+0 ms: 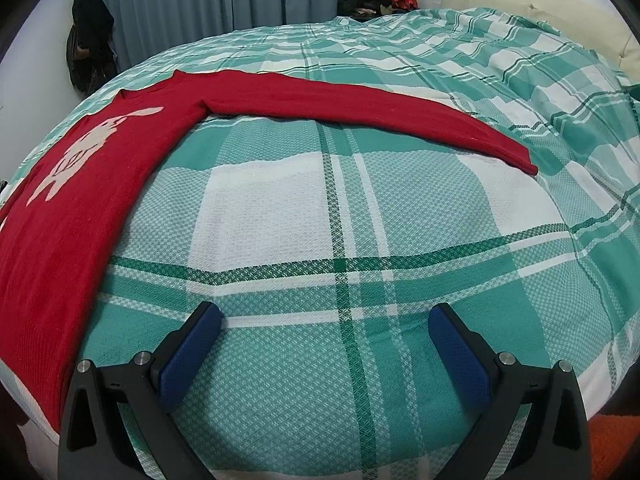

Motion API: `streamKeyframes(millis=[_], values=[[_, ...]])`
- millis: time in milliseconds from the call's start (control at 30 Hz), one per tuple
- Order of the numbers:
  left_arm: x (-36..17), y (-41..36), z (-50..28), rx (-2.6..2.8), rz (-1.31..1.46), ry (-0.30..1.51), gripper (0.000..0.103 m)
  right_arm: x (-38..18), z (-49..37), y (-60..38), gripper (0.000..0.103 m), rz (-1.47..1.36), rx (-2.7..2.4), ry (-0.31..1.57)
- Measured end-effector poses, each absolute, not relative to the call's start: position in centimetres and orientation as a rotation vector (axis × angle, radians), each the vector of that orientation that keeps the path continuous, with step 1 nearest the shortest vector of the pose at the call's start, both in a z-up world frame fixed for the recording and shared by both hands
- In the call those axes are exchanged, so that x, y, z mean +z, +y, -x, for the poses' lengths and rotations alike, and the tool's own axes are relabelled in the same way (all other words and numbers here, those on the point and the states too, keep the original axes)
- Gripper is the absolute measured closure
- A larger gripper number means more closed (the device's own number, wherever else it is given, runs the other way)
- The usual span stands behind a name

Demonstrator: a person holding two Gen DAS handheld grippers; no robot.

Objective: Fold small clothes

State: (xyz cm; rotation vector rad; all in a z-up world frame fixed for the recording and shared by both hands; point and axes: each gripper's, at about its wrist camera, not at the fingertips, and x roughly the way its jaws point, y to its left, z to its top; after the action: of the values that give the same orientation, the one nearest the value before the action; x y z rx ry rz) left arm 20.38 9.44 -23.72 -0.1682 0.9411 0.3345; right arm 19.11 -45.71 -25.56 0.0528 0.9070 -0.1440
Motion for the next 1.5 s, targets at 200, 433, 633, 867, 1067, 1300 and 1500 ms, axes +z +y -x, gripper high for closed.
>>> streamKeyframes(millis=[200,433,633,867,1067,1300,1500], values=[[-23.7,9.4,-20.4,0.335,0.168,0.941,0.001,-25.6,-19.1,-45.7,0.001,-0.054,-0.144,0.907],[-23.7,9.4,-20.3,0.337,0.165,0.941,0.001,-25.6,-19.1,-45.7,0.001,-0.055,-0.145,0.906],[-23.7,9.3,-20.3,0.343,0.157,0.939,0.001,-25.6,-19.1,-45.7,0.001,-0.055,-0.145,0.906],[-23.7,9.3,-20.3,0.345,0.154,0.939,0.001,-25.6,-19.1,-45.7,0.001,-0.056,-0.145,0.906],[-23.7,9.3,-20.3,0.345,0.154,0.939,0.001,-25.5,-19.1,-45.7,0.001,-0.057,-0.145,0.906],[-23.8,9.2,-20.3,0.347,0.153,0.938,0.001,-22.2,-18.7,-47.0,0.001,-0.167,-0.191,0.925],[-23.7,9.3,-20.5,0.348,0.148,0.939,0.001,-16.6,-17.3,-46.0,0.001,-0.045,-0.34,0.933]])
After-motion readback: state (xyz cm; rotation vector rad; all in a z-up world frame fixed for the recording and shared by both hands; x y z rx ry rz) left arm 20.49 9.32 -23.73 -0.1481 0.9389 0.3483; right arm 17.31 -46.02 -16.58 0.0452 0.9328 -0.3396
